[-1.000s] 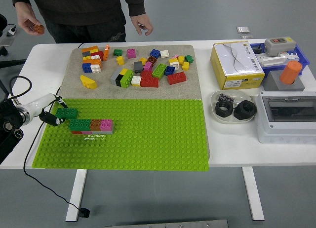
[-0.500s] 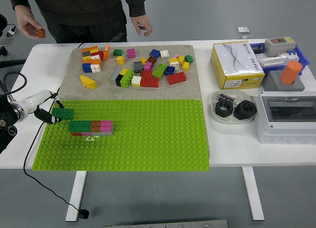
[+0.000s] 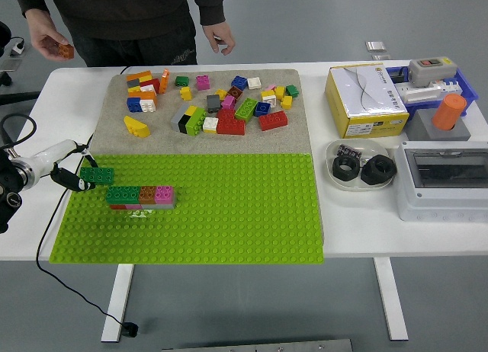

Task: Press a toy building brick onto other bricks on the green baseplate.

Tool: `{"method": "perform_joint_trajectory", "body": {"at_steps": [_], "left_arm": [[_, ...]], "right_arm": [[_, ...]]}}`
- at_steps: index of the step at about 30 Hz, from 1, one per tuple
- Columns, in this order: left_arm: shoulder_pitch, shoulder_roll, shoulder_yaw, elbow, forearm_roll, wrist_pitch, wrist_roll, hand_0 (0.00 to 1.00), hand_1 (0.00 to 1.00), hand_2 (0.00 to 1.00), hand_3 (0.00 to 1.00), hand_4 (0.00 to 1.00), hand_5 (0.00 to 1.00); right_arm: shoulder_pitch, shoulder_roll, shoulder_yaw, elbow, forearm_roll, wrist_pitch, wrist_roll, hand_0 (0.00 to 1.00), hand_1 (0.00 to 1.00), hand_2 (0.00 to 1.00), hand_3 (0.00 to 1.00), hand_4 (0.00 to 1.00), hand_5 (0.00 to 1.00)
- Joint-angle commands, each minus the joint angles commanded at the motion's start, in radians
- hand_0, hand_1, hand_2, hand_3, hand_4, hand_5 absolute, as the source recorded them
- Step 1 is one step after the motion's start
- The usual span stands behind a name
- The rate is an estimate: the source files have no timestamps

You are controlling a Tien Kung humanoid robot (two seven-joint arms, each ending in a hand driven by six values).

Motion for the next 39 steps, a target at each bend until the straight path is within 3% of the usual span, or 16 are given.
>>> {"method": "perform_joint_trajectory", "body": {"at_steps": [11,30,39], "left_arm": [[0.007,0.009,-0.039,0.023,-0.072,-0.010,-0.020,0.973,0.991,0.986,0.487,0.787,0.002],[0.015,0.008,-0.063,0.041,-0.067,-0.007,-0.027,0.967,0.986,0.979,0.490,0.803,0.002],[0.027,0.021,-0.084,0.023,-0.073,-0.007,-0.029,0.965,0.985,0.977,0.492,0.807,0.002]], "right_arm": [[0.000,0.001,0.000,0.000,0.003,0.000,0.000,0.683,0.651,0.664,0.885,0.605,0.998],[0.000,0.003,-0.001,0.000,0.005,0.000,-0.001,0.683,0.650,0.665,0.885,0.605,0.998],[-0.003,0.004,0.002,0.000,0.004,0.001,-0.003,0.683,0.651,0.665,0.886,0.605,0.998]]}}
